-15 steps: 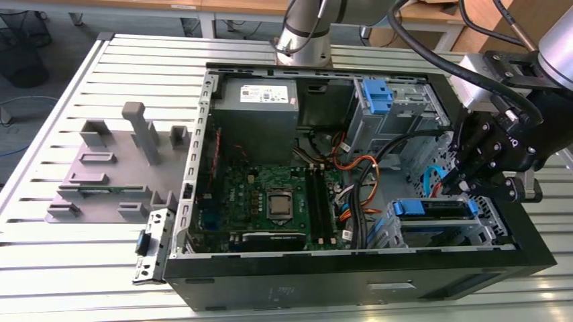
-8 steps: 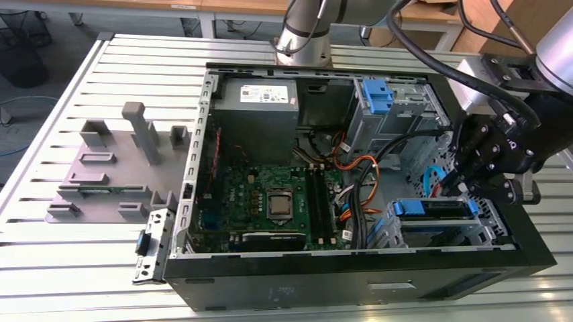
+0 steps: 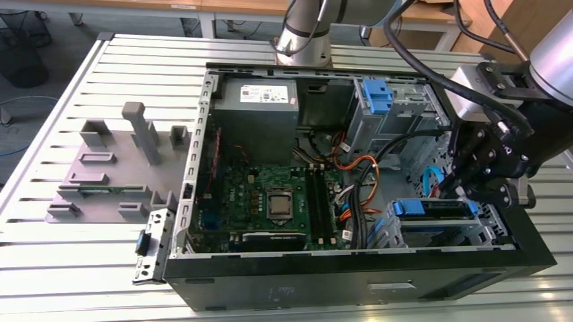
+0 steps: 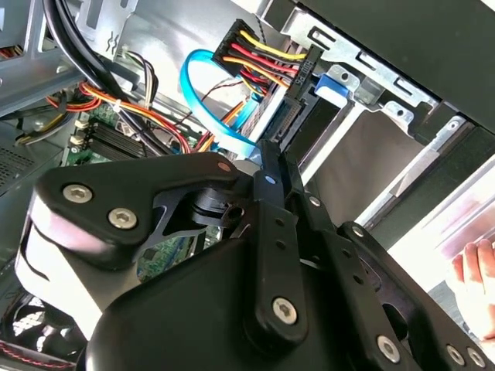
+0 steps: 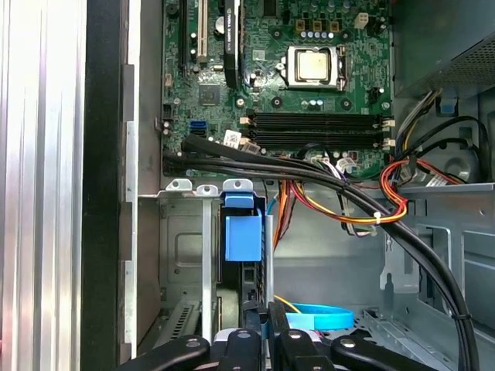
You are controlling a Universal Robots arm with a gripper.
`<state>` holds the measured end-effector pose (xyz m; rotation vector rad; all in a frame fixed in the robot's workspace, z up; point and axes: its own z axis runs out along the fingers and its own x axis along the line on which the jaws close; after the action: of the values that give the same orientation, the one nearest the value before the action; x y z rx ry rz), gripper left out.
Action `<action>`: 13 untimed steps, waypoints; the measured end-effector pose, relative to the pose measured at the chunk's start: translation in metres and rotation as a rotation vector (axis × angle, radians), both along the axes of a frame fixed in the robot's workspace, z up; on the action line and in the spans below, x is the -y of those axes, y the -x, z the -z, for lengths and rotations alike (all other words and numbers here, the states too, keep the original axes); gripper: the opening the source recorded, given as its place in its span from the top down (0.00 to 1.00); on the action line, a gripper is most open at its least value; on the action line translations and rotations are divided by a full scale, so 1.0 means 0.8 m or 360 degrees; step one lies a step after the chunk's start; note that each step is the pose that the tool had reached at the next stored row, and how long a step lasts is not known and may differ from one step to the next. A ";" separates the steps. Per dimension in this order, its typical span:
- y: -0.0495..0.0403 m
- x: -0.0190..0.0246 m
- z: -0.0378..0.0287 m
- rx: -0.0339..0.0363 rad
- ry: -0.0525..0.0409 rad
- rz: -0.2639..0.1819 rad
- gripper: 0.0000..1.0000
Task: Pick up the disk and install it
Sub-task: 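Insert the first disk wire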
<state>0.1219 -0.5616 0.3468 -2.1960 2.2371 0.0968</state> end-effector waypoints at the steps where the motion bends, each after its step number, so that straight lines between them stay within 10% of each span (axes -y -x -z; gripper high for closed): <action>1: 0.000 0.0001 0.0011 0.0003 0.0000 -0.0003 0.84; 13: 0.003 0.0002 0.0080 0.0012 0.0000 -0.0022 0.84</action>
<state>0.1195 -0.5618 0.3404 -2.2087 2.2182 0.0880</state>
